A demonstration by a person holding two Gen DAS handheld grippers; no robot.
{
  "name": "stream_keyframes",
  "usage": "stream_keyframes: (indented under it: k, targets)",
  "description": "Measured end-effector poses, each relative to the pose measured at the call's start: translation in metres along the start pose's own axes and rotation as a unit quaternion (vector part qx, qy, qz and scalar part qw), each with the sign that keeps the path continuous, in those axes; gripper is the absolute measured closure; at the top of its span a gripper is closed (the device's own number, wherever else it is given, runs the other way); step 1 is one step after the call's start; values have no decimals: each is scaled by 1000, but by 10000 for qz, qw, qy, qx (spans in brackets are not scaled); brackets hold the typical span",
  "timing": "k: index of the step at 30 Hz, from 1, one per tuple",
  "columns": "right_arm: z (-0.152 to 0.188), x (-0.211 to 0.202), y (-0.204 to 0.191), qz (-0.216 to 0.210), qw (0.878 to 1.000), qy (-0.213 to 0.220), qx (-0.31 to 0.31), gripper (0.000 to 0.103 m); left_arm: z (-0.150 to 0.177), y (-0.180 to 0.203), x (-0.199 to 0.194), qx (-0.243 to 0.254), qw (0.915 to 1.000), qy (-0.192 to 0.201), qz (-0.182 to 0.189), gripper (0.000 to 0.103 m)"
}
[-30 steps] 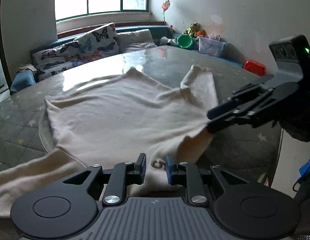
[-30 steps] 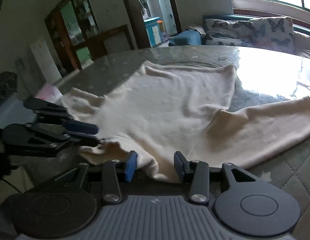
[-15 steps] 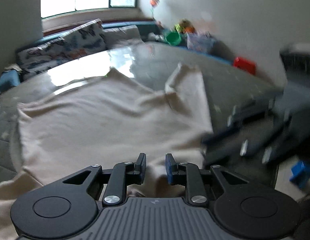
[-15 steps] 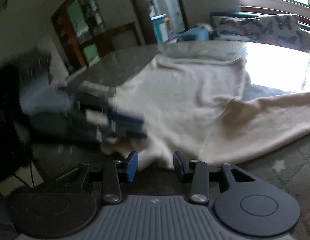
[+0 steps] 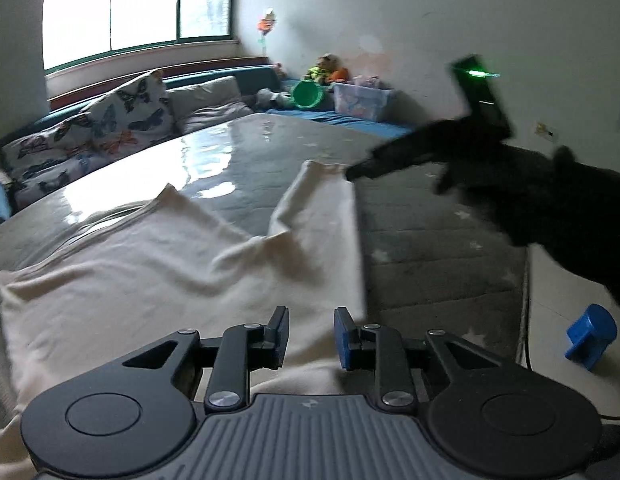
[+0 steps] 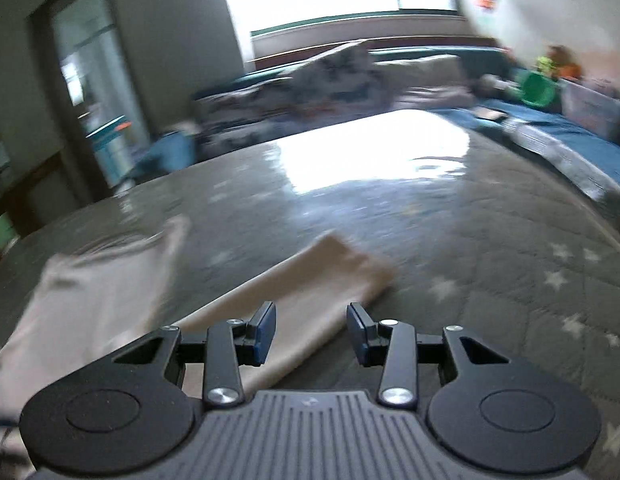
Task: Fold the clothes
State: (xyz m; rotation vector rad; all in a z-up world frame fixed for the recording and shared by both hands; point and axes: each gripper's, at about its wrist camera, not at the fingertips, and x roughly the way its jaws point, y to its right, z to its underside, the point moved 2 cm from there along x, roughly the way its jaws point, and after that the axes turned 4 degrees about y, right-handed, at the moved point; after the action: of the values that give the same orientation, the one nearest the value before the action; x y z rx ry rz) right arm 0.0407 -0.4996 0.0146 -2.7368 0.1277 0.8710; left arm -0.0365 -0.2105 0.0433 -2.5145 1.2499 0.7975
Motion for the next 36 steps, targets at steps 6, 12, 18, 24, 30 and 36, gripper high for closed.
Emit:
stream_keyframes:
  k: [6,12,18,24,30,36]
  targets:
    - [-4,39,8,569,9981,-108,208,69,-1,11,17,79,9998,-142,140,76]
    - [0,44,9,611,9976,2,326,98,3,13,34,27,9993,-323,183,76]
    - [-7,8,35,261,9925,355,1139,99,9,8,40,-111,9991,-367,180,72]
    - [-21,-44,40,-478,9829,703,1633,99,9,4,35,-161,9994,-254,186,71]
    - [-37,-88,-18,-1355,9792,950,1176,99,9,-19,-5,-359,9991,171,-141,62]
    - [-32,-98,-109,-2162,9718,842,415,99,31,-59,-62,-734,9928,457,-831,61]
